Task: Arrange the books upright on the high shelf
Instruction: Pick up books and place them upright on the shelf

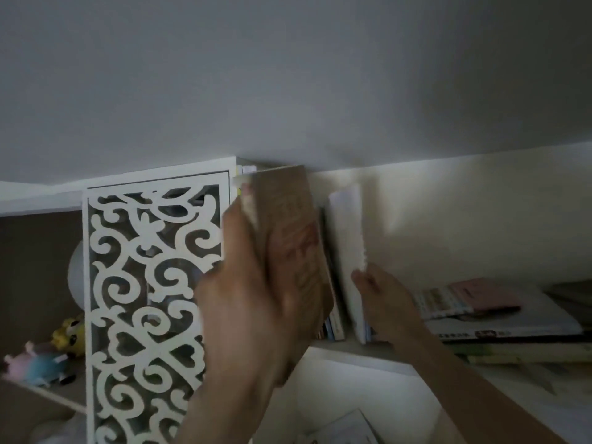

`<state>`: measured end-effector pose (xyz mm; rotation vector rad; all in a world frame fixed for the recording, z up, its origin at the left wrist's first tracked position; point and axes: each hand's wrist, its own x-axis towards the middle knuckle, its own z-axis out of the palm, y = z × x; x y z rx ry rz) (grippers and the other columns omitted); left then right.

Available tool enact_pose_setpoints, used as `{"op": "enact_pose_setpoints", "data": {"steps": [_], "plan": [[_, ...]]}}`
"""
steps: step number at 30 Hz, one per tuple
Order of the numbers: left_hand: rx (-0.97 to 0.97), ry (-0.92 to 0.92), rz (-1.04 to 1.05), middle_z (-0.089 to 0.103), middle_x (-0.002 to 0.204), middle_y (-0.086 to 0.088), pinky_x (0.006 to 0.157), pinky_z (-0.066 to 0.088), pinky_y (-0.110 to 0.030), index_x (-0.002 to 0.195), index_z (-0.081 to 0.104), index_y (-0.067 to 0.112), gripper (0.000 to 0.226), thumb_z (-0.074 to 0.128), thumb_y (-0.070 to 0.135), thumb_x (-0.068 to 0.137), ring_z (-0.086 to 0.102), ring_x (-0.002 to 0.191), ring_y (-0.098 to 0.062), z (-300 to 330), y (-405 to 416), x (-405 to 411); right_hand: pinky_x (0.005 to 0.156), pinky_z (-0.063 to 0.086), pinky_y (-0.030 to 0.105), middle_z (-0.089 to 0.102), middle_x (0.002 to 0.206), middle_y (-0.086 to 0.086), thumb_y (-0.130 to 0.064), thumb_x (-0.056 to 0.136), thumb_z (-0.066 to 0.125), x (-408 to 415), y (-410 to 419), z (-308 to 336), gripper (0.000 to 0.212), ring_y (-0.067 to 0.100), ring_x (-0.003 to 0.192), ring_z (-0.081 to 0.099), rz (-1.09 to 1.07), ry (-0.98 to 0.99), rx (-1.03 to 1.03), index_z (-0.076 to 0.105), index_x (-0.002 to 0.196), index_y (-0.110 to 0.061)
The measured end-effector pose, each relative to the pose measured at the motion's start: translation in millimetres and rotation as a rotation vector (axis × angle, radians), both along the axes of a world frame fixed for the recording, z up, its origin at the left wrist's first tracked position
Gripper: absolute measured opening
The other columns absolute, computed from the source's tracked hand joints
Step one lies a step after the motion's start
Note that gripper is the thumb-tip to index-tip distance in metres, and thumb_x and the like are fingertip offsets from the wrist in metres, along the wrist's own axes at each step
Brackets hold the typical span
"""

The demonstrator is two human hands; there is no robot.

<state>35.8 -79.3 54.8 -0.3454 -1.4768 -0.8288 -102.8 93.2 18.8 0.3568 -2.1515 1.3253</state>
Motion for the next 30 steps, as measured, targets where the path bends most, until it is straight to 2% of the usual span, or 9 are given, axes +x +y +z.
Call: {"op": "enact_pose_setpoints", "data": {"steps": [4,8,11,16,21,23,26,28,30], "plan": [[-0.112,-0.001,-0.082,0.042,0.051,0.011,0.04,0.032,-0.009,0.114,0.049,0.019,0.029,0.047,0.045,0.101,0.054,0.047,-0.002,28,36,-28,0.085,0.058,0.043,0.072,0.103,0.005,-0.03,0.103,0.056,-2,20,-8,0.021,0.018,0.089,0.068,-0.062,0.104,-0.098,0.066,0.114,-0.014],[-0.223,-0.022,0.084,0.052,0.059,0.01,0.043,0.041,-0.015,0.134,0.049,0.015,0.031,0.054,0.025,0.105,0.05,0.042,-0.003,41,53,-58,0.063,0.049,0.011,0.07,0.087,-0.01,-0.033,0.099,0.064,-3,21,-11,0.014,-0.004,0.077,0.064,-0.037,0.143,-0.05,0.068,0.106,-0.021],[-0.262,-0.047,0.13,0.055,0.059,0.006,0.042,0.045,-0.024,0.144,0.043,0.016,0.038,0.05,0.024,0.107,0.052,0.043,-0.006,41,55,-73,0.055,0.042,0.01,0.065,0.072,-0.015,-0.03,0.093,0.071,-4,22,-14,0.014,-0.004,0.063,0.062,-0.163,0.249,-0.064,0.068,0.089,-0.018],[-0.075,0.07,0.021,0.047,0.055,0.012,0.041,0.039,-0.01,0.137,0.052,0.011,0.04,0.055,0.035,0.105,0.056,0.046,-0.005,30,42,-47,0.065,0.055,0.016,0.071,0.084,-0.016,-0.04,0.082,0.081,-2,15,-9,0.028,-0.004,0.073,0.067,-0.077,0.197,-0.016,0.063,0.099,-0.027],[-0.025,0.263,0.099,0.055,0.062,0.008,0.042,0.044,-0.027,0.139,0.057,0.01,0.037,0.056,0.027,0.106,0.053,0.045,-0.011,24,21,-3,0.076,0.049,0.004,0.07,0.1,-0.02,-0.047,0.095,0.062,-6,-2,-4,0.022,-0.012,0.085,0.061,0.055,0.124,0.2,0.067,0.11,-0.032],[-0.062,0.273,0.09,0.06,0.066,0.003,0.045,0.049,-0.033,0.14,0.056,0.011,0.038,0.056,0.026,0.105,0.058,0.05,-0.013,21,16,9,0.089,0.057,0.021,0.073,0.106,-0.017,-0.056,0.094,0.058,-9,2,-6,0.034,-0.003,0.091,0.067,0.082,0.102,0.16,0.069,0.114,-0.032],[-0.074,0.284,0.064,0.06,0.068,0.006,0.045,0.048,-0.029,0.142,0.055,0.011,0.039,0.056,0.023,0.105,0.058,0.05,-0.013,22,19,15,0.09,0.06,0.044,0.077,0.099,-0.012,-0.049,0.095,0.063,-9,7,-6,0.027,0.009,0.091,0.073,0.154,0.055,0.147,0.074,0.109,-0.028],[-0.055,0.286,0.021,0.056,0.065,0.011,0.044,0.043,-0.024,0.14,0.056,0.01,0.039,0.057,0.023,0.104,0.056,0.05,-0.015,27,30,11,0.088,0.06,0.043,0.077,0.092,-0.001,-0.04,0.095,0.067,-3,10,2,0.025,0.016,0.085,0.074,0.173,0.021,0.219,0.074,0.1,-0.017],[-0.07,0.251,-0.051,0.052,0.061,0.01,0.044,0.043,-0.021,0.142,0.055,0.009,0.042,0.055,0.027,0.104,0.053,0.047,-0.011,31,45,0,0.078,0.056,0.032,0.075,0.084,0.006,-0.035,0.092,0.069,8,13,9,0.024,0.018,0.08,0.072,0.217,-0.057,0.276,0.073,0.087,-0.012]]}}
